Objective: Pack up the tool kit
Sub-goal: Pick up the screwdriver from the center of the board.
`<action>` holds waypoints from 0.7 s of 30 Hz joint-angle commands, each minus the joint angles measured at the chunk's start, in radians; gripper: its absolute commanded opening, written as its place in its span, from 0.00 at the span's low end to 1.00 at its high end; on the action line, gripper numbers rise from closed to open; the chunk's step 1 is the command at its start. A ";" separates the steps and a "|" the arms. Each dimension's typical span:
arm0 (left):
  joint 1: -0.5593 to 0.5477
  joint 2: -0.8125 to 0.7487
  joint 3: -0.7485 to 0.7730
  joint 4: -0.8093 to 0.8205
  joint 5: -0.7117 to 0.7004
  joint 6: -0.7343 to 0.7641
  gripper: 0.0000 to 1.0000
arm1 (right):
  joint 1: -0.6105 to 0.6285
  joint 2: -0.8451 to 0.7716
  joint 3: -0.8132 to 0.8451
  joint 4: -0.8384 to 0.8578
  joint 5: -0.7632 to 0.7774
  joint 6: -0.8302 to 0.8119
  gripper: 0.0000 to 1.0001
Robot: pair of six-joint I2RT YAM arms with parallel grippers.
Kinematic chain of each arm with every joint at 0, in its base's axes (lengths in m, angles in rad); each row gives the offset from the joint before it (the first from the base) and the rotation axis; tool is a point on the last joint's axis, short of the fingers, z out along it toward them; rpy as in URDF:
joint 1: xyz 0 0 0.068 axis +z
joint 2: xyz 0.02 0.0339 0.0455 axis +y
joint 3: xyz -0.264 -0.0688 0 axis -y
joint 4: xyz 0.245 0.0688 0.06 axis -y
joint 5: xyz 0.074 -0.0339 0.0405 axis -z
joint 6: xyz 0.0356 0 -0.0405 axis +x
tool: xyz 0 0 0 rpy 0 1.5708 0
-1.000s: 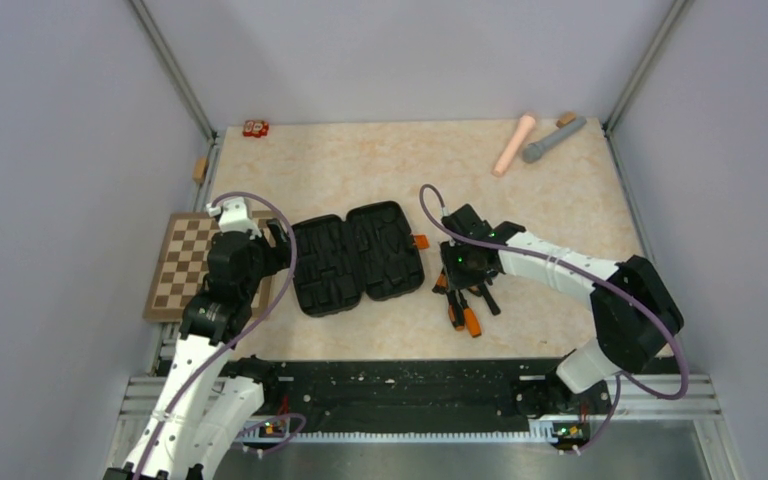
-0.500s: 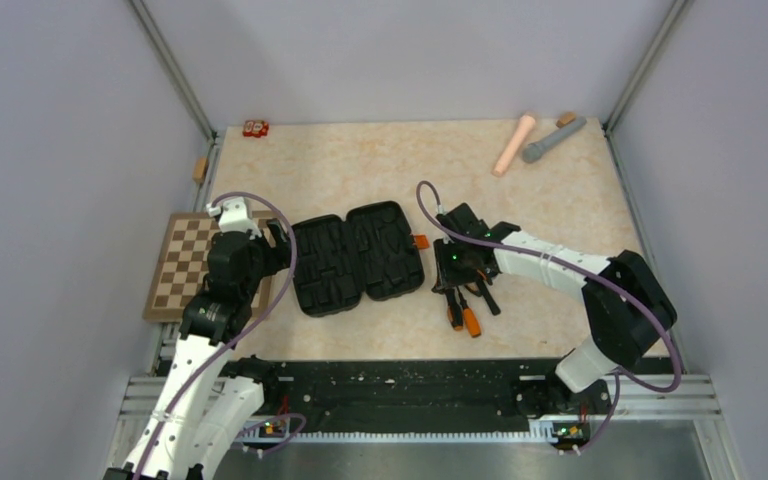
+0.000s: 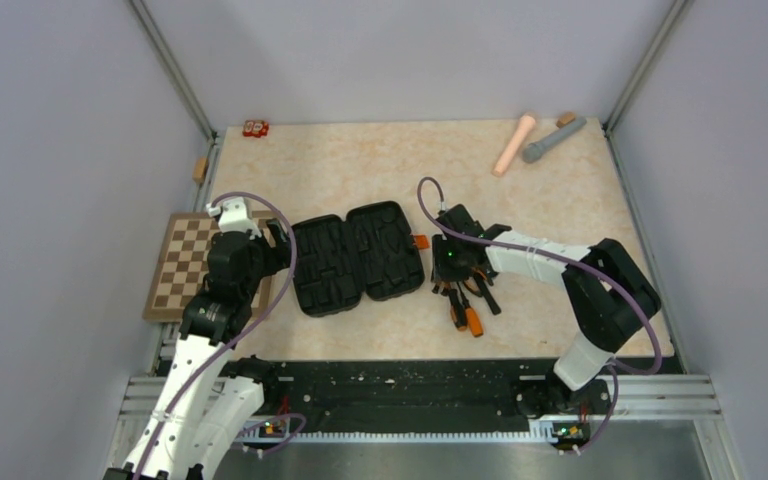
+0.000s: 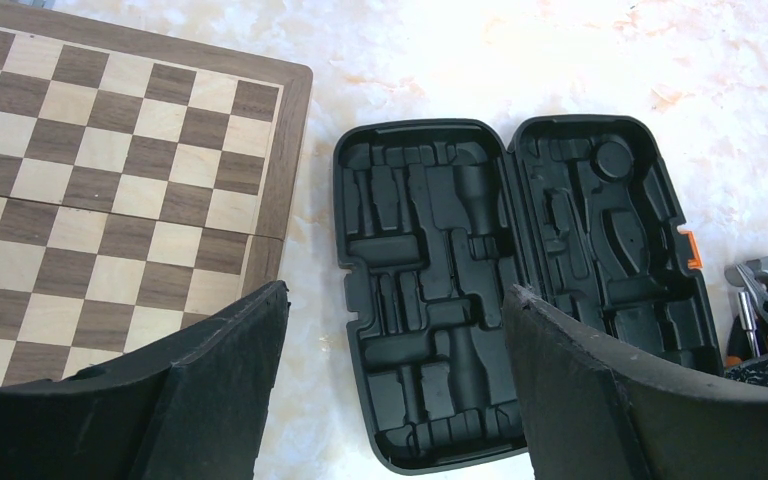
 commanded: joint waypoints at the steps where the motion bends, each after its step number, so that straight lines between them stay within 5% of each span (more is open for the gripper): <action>1: -0.003 -0.007 -0.008 0.032 -0.009 0.015 0.83 | -0.034 0.006 -0.042 -0.005 0.098 0.035 0.35; 14: -0.002 -0.008 -0.009 0.032 -0.011 0.016 0.83 | -0.039 0.047 -0.002 -0.057 0.134 0.005 0.39; 21: -0.002 -0.011 -0.008 0.032 -0.010 0.018 0.83 | -0.014 0.149 0.036 -0.076 0.178 -0.009 0.31</action>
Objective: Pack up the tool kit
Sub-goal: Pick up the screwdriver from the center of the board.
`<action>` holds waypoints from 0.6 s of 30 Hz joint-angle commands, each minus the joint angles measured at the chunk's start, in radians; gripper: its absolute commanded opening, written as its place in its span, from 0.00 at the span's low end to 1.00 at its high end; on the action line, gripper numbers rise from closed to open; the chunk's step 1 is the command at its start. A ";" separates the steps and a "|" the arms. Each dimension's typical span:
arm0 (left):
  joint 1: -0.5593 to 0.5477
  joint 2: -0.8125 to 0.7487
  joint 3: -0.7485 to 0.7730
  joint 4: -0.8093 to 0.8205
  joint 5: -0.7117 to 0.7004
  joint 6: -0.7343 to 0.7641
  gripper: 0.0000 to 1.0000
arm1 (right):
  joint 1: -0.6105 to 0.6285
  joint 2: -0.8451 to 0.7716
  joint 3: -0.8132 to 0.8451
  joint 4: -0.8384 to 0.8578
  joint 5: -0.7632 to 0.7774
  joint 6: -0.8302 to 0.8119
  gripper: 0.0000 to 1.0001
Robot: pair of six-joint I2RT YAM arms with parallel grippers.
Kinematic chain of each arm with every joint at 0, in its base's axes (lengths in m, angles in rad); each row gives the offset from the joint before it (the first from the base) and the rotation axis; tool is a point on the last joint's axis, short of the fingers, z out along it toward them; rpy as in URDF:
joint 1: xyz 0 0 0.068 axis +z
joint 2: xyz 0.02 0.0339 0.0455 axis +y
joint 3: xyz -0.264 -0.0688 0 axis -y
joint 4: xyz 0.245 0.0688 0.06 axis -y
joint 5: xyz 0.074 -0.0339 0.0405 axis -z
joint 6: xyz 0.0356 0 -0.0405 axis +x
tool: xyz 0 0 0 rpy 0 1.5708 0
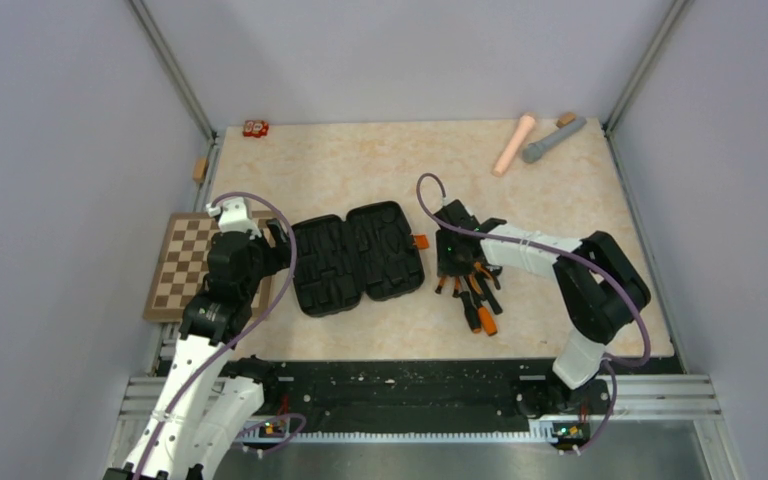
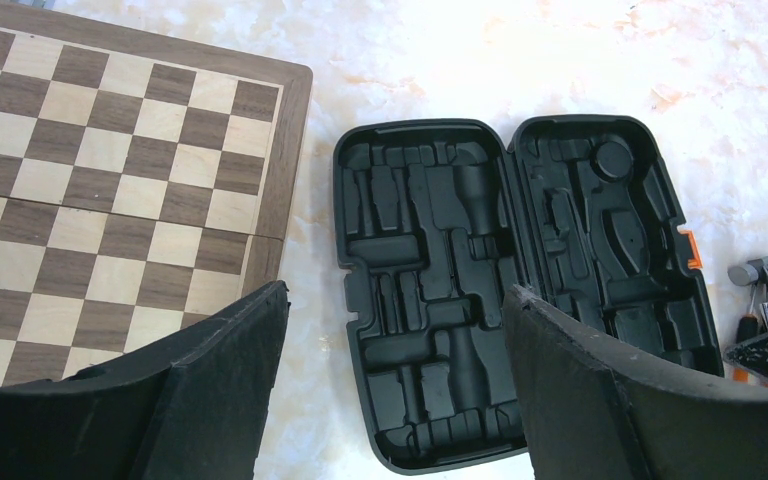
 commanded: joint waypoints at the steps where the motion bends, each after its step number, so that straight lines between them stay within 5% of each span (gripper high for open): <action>1: -0.002 -0.012 -0.009 0.033 -0.010 0.017 0.83 | 0.012 0.100 -0.003 -0.050 0.086 -0.025 0.28; 8: -0.002 -0.010 -0.009 0.034 -0.001 0.018 0.83 | 0.020 -0.007 -0.024 -0.076 0.071 -0.031 0.00; 18: -0.002 -0.001 -0.009 0.036 0.008 0.016 0.83 | 0.018 -0.184 -0.033 -0.164 0.009 -0.047 0.00</action>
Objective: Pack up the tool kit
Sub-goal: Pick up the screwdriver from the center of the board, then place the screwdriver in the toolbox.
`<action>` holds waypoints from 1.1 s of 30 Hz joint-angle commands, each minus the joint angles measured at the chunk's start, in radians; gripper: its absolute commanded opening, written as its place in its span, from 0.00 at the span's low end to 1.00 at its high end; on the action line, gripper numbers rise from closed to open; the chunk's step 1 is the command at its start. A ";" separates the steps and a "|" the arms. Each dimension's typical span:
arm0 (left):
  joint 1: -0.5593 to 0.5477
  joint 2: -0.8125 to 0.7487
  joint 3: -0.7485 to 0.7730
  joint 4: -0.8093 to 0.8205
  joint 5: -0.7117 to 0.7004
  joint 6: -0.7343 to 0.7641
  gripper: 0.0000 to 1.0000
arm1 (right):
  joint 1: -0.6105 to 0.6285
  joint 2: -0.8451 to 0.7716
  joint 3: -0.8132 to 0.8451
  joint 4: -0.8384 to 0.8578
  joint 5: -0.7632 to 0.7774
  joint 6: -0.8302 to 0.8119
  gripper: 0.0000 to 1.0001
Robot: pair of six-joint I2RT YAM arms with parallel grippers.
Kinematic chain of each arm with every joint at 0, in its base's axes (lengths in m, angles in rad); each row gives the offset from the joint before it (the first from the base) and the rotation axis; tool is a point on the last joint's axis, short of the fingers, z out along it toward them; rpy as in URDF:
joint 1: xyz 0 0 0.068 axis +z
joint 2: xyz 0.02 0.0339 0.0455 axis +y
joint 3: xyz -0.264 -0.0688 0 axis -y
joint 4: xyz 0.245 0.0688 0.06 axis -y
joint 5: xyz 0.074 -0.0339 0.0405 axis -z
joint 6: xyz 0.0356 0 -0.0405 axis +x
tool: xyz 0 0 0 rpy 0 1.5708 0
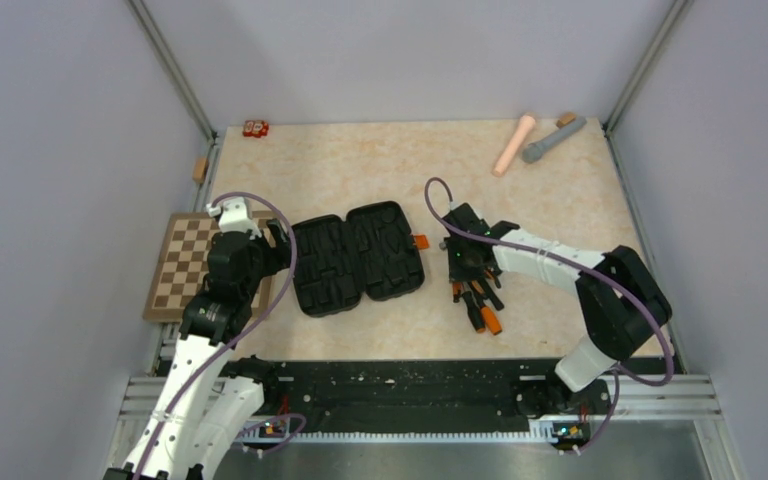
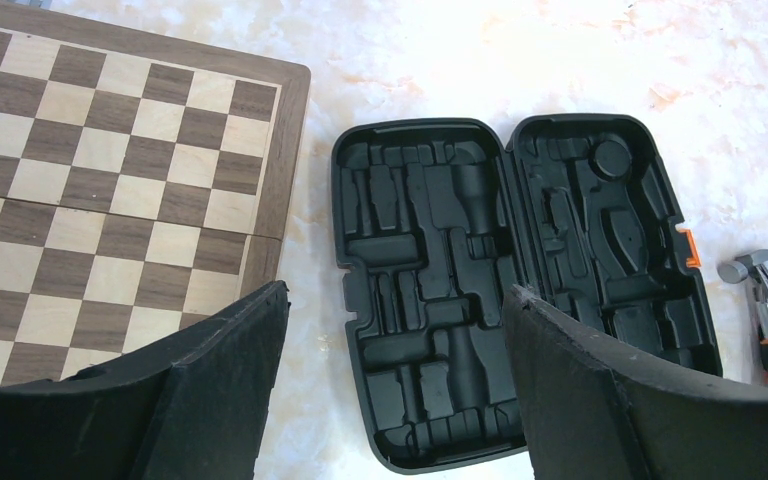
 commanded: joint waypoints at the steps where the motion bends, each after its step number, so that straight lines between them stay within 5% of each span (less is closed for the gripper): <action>1: -0.002 0.000 -0.009 0.035 0.007 0.016 0.83 | 0.003 -0.110 0.000 -0.089 -0.027 -0.029 0.00; 9: -0.002 0.002 -0.010 0.044 0.071 -0.013 0.83 | 0.000 -0.223 -0.004 -0.105 -0.180 -0.077 0.00; 20: -0.013 0.082 0.043 0.131 0.598 -0.041 0.82 | 0.035 -0.284 0.024 0.100 -0.453 -0.285 0.00; 33: -0.091 0.218 0.160 0.173 0.923 -0.030 0.82 | 0.189 -0.299 0.154 0.128 -0.650 -0.713 0.00</action>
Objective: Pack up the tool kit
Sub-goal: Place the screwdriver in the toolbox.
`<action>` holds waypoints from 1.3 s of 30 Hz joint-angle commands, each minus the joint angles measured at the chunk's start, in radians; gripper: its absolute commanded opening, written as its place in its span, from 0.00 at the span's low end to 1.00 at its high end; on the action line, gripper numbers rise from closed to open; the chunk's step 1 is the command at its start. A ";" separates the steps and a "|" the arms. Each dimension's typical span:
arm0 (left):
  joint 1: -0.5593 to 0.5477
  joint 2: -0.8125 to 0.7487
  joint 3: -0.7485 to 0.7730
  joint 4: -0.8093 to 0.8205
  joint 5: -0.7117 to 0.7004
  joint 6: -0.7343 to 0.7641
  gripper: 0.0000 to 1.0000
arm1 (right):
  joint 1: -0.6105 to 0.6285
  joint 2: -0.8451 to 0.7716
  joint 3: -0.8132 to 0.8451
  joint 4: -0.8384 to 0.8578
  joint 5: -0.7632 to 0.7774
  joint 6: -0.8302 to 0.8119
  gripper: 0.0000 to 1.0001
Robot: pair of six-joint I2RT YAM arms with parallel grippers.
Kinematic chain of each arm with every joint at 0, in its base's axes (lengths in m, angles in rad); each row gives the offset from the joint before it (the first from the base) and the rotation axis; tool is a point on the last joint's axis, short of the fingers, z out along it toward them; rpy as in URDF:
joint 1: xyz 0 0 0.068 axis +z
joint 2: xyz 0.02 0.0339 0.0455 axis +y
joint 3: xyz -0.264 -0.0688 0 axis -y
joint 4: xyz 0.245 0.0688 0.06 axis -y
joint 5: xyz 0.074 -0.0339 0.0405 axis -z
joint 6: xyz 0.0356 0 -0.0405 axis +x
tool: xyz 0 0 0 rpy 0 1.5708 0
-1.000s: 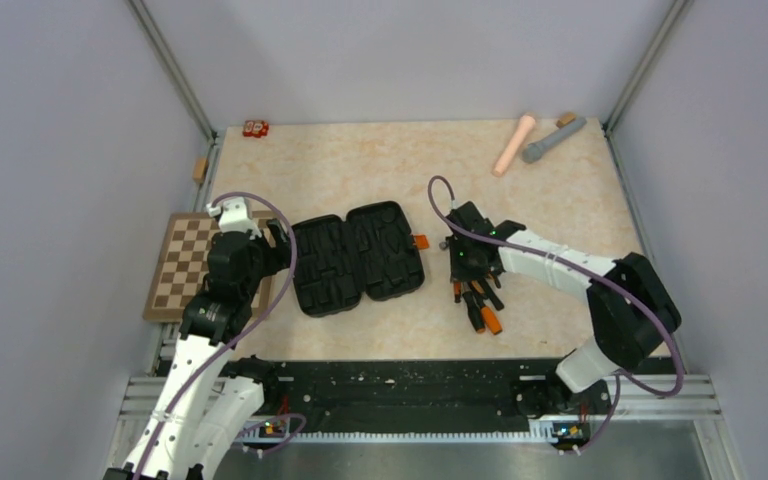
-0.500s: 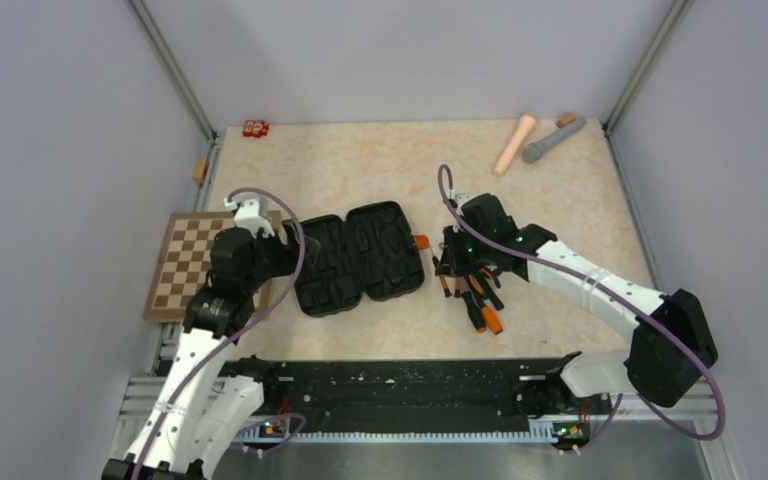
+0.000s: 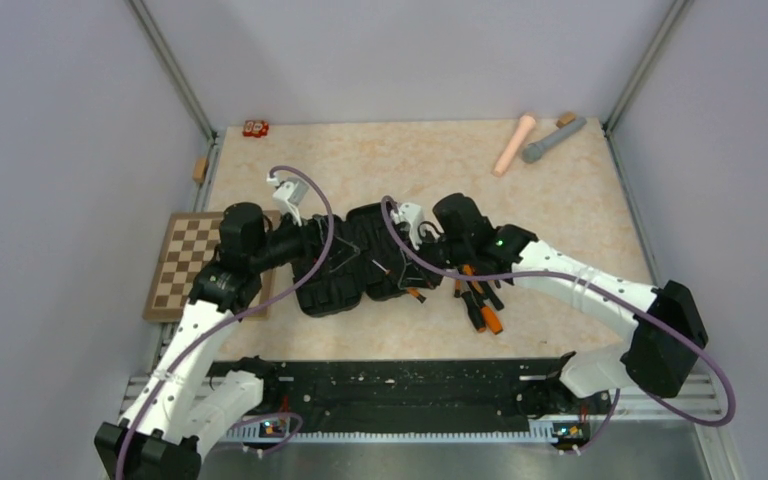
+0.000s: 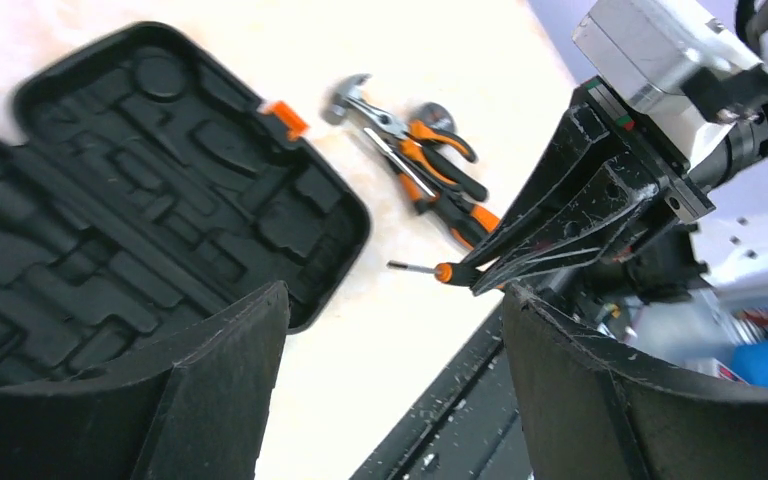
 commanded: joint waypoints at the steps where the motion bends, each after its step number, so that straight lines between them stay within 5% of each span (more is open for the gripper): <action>1: -0.033 0.036 0.038 0.064 0.152 -0.015 0.82 | 0.025 -0.058 0.064 0.047 -0.113 -0.198 0.00; 22: -0.133 0.172 0.023 0.066 0.289 -0.090 0.45 | 0.084 -0.058 0.119 -0.007 -0.097 -0.376 0.00; 28: -0.144 0.185 0.021 0.030 0.294 -0.068 0.43 | 0.084 -0.048 0.125 -0.008 -0.097 -0.388 0.00; 31: -0.151 0.196 0.021 0.011 0.296 -0.054 0.29 | 0.085 -0.043 0.129 -0.006 -0.099 -0.393 0.00; 33: -0.156 0.200 0.023 0.009 0.297 -0.052 0.02 | 0.084 -0.040 0.130 -0.004 -0.094 -0.393 0.00; 37: -0.156 0.172 0.020 0.019 0.252 -0.057 0.00 | 0.085 -0.034 0.126 0.016 -0.038 -0.355 0.03; 39: -0.155 0.143 0.012 0.033 0.202 -0.071 0.00 | 0.083 -0.036 0.122 0.046 0.042 -0.297 0.20</action>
